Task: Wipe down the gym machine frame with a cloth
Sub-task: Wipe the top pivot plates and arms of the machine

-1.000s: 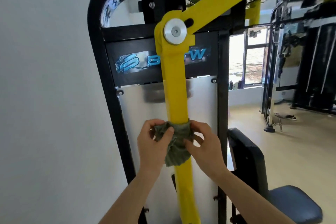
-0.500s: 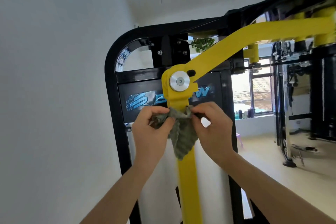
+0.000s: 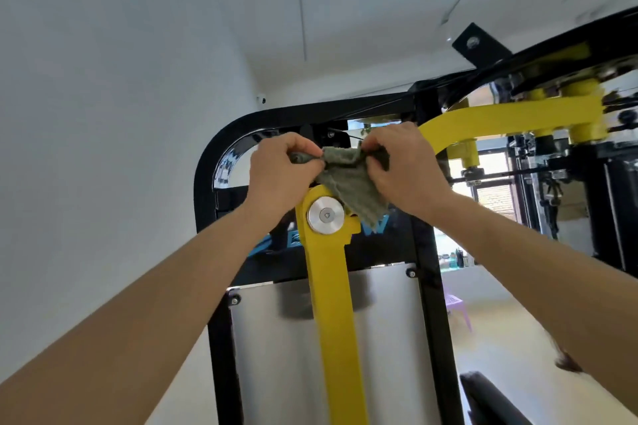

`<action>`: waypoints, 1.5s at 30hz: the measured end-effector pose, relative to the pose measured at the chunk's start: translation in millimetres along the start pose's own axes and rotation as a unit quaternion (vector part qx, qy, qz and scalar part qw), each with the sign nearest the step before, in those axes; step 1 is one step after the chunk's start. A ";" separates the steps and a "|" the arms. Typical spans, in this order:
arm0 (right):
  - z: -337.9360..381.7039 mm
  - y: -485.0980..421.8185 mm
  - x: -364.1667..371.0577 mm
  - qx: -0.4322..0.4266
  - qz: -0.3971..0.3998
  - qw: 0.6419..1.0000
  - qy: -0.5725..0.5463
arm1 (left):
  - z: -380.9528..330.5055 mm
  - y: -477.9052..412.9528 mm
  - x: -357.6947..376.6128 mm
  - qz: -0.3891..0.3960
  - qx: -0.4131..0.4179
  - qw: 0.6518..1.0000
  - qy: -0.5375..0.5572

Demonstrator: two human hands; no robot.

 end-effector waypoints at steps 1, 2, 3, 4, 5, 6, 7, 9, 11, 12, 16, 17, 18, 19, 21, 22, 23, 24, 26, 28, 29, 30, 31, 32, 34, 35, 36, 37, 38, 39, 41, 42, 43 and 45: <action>-7.1 -1.0 -2.1 -0.020 0.043 0.999 0.008 | -0.2 -6.4 2.5 0.049 -0.017 0.999 -0.007; -12.9 -1.2 -4.8 -0.045 0.085 0.995 0.014 | -1.2 -11.1 4.1 0.102 -0.028 0.994 -0.015; -17.3 -0.9 -8.4 -0.069 0.122 0.990 0.024 | -3.0 -14.2 4.5 0.150 -0.030 0.988 -0.024; -21.3 -0.9 -12.2 -0.089 0.153 0.983 0.042 | -4.7 -16.4 4.6 0.184 -0.022 0.982 -0.034; -25.0 -1.1 -15.9 -0.104 0.172 0.978 0.061 | -6.8 -18.0 4.8 0.204 -0.008 0.978 -0.046; -28.3 -1.9 -19.6 -0.112 0.180 0.974 0.079 | -9.7 -18.8 5.4 0.214 0.012 0.975 -0.063; -31.0 -3.2 -22.9 -0.113 0.182 0.973 0.091 | -13.5 -18.8 6.8 0.220 0.035 0.971 -0.087; -35.5 -7.1 -28.7 -0.107 0.189 0.971 0.102 | -21.6 -18.2 12.6 0.216 0.069 0.963 -0.144; -39.8 -12.2 -33.3 -0.101 0.205 0.968 0.109 | -29.9 -18.5 19.2 0.201 0.078 0.960 -0.180; -42.4 -15.4 -35.9 -0.100 0.212 0.966 0.112 | -33.5 -19.4 22.6 0.197 0.078 0.958 -0.192; -54.5 -26.4 -46.0 -0.104 0.226 0.960 0.128 | -47.0 -24.6 35.4 0.204 0.094 0.940 -0.258; -57.8 -28.6 -47.3 -0.104 0.228 0.959 0.132 | -49.9 -25.8 38.5 0.205 0.096 0.936 -0.271; -60.5 -30.0 -47.6 -0.101 0.230 0.959 0.132 | -51.8 -27.0 41.2 0.209 0.096 0.932 -0.279; -62.6 -31.0 -47.0 -0.100 0.233 0.959 0.126 | -53.1 -28.2 43.1 0.213 0.096 0.930 -0.285; -62.7 -31.5 -42.5 -0.108 0.233 0.960 0.109 | -52.1 -31.2 41.4 0.227 0.088 0.925 -0.293; -60.7 -30.4 -40.3 -0.117 0.232 0.960 0.103 | -51.0 -31.8 38.5 0.235 0.082 0.921 -0.299; -58.5 -28.8 -35.4 -0.128 0.227 0.960 0.096 | -48.2 -33.4 35.1 0.244 0.077 0.915 -0.311; -55.6 -27.1 -30.3 -0.140 0.225 0.960 0.092 | -45.1 -34.9 30.7 0.255 0.071 0.907 -0.326; -48.8 -22.7 -23.4 -0.164 0.231 0.955 0.085 | -40.8 -35.3 22.4 0.271 0.057 0.894 -0.352; -47.4 -20.8 -20.0 -0.174 0.228 0.955 0.078 | -37.6 -36.7 19.5 0.283 0.052 0.884 -0.367; -49.7 -21.7 -20.8 -0.170 0.225 0.956 0.081 | -36.9 -37.9 20.0 0.284 0.057 0.884 -0.366; -53.8 -23.9 -23.1 -0.160 0.226 0.957 0.090 | -37.1 -38.9 21.8 0.280 0.067 0.889 -0.357; -59.1 -27.2 -26.9 -0.148 0.230 0.956 0.107 | -38.1 -40.1 25.1 0.274 0.080 0.897 -0.338; -65.3 -31.0 -32.0 -0.135 0.237 0.954 0.126 | -39.9 -41.4 29.6 0.270 0.093 0.904 -0.317; -79.1 -37.4 -44.5 -0.115 0.241 0.950 0.162 | -46.5 -44.4 40.2 0.267 0.118 0.911 -0.292; -85.5 -39.0 -51.3 -0.108 0.237 0.950 0.172 | -50.2 -46.7 45.7 0.265 0.132 0.911 -0.288; -91.4 -39.3 -58.5 -0.100 0.230 0.952 0.177 | -53.8 -49.4 51.0 0.259 0.148 0.910 -0.287; -97.2 -39.5 -65.9 -0.090 0.224 0.954 0.178 | -57.7 -52.2 56.1 0.250 0.160 0.912 -0.282; -103.6 -39.9 -73.5 -0.077 0.219 0.957 0.177 | -62.2 -54.9 60.5 0.239 0.167 0.917 -0.273; -109.9 -40.3 -80.7 -0.063 0.214 0.959 0.177 | -66.5 -57.4 64.8 0.228 0.170 0.923 -0.261; -124.1 -40.4 -94.2 -0.039 0.204 0.961 0.182 | -75.4 -61.7 74.4 0.216 0.177 0.929 -0.241; -131.9 -38.9 -100.3 -0.030 0.197 0.962 0.185 | -80.2 -62.8 80.2 0.217 0.186 0.928 -0.239; -140.4 -36.4 -105.9 -0.025 0.191 0.963 0.190 | -85.0 -64.1 86.2 0.219 0.195 0.925 -0.242; -158.1 -31.1 -115.5 -0.026 0.182 0.961 0.204 | -93.4 -68.0 99.6 0.218 0.201 0.921 -0.253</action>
Point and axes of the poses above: each hand's wrist, its own y-axis away from the middle knuckle, its own x-axis out of the palm, z = x × y, the point moved 1 cm from there along -y, towards the middle knuckle, and after that the axes turned 8 degrees about -y, right-handed, at the moved point
